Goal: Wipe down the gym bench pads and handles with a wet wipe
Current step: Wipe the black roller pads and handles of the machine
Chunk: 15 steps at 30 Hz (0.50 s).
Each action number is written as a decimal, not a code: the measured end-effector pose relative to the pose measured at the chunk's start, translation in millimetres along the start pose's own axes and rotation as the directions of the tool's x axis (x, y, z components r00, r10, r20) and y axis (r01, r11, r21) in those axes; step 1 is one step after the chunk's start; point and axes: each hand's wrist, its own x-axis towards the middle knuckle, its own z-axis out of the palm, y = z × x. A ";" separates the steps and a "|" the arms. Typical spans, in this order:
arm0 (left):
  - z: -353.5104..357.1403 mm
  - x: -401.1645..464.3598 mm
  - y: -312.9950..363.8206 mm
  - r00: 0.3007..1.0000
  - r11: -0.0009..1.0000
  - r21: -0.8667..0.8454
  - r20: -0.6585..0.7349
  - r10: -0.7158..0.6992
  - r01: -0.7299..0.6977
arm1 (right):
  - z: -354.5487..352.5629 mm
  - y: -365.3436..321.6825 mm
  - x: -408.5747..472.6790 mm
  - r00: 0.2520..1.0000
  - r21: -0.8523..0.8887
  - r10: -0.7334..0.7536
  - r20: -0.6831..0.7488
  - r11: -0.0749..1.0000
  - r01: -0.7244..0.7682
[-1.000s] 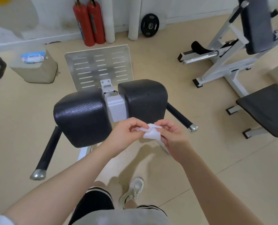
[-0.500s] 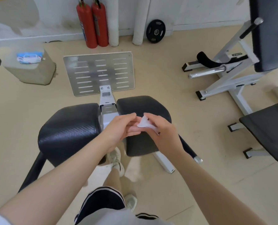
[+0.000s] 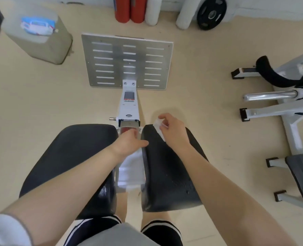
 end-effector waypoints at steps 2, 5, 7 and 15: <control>1.5 7.8 -1.0 1.000 1.000 0.018 0.015 -0.007 0.006 | 17.7 -1.7 22.3 0.998 -0.033 -0.001 0.064 0.999 0.003; 5.8 21.3 -4.5 0.998 0.998 -0.052 0.061 -0.027 0.030 | 38.9 -3.9 45.1 0.979 -0.114 -0.012 0.204 0.993 0.036; 9.9 28.4 -6.7 0.997 0.994 -0.108 0.082 -0.014 0.023 | 44.6 -5.1 52.8 0.960 -0.161 -0.024 0.279 0.984 0.071; 10.4 34.0 -2.3 0.991 0.988 -0.146 0.126 -0.036 0.054 | 17.4 36.3 63.3 0.946 -0.355 -0.042 0.320 0.921 0.161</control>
